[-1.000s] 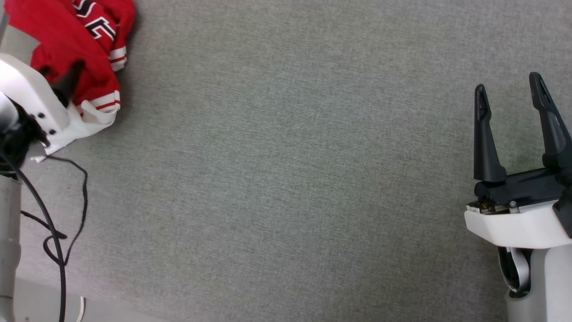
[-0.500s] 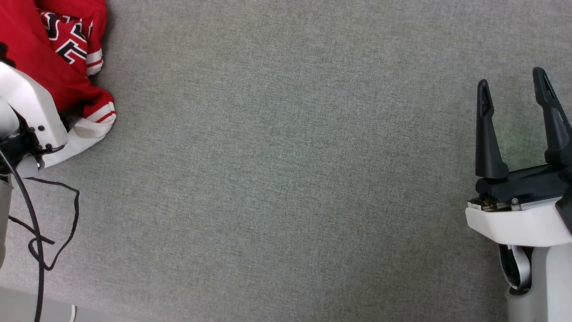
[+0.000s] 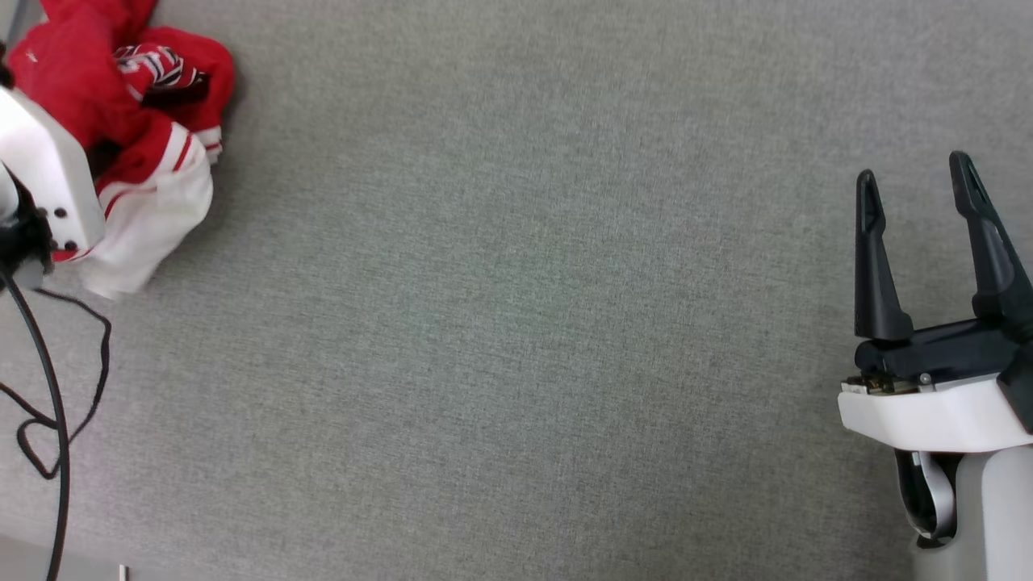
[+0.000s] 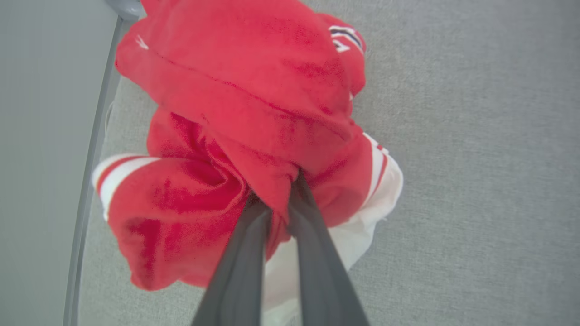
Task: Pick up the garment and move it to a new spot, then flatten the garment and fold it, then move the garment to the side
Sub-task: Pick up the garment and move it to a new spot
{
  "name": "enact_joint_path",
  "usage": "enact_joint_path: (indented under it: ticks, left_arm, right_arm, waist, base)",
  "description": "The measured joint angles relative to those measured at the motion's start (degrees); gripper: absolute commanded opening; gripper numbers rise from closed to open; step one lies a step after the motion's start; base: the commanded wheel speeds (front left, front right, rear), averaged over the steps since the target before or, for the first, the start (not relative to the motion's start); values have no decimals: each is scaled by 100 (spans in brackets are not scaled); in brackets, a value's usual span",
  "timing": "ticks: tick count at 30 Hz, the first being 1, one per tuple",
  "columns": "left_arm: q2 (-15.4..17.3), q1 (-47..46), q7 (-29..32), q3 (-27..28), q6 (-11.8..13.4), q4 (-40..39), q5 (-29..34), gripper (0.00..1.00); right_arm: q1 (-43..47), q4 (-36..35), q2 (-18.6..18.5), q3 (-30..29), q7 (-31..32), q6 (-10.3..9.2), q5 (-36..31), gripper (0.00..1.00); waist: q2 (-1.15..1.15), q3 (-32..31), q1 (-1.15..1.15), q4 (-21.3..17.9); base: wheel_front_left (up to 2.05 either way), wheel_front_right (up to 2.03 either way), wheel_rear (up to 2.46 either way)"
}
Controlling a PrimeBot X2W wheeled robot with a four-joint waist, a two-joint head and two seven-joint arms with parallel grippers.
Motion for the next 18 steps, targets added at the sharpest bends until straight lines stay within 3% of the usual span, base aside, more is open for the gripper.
enact_joint_path:
  ticks: [9,18]
  left_arm:
    - [335,-534,-308,-713,0,-1059,16,0]
    - [69,-1046,-211,-1445,0,-2083,292,0]
  right_arm:
    - [122,100,2,-59,0,0,364,100]
    - [169,141,2,-200,0,0,667,100]
  waist:
    - [0,-520,0,-59]
    - [0,-752,-1,-527]
  base:
    - [0,0,0]
    - [0,0,0]
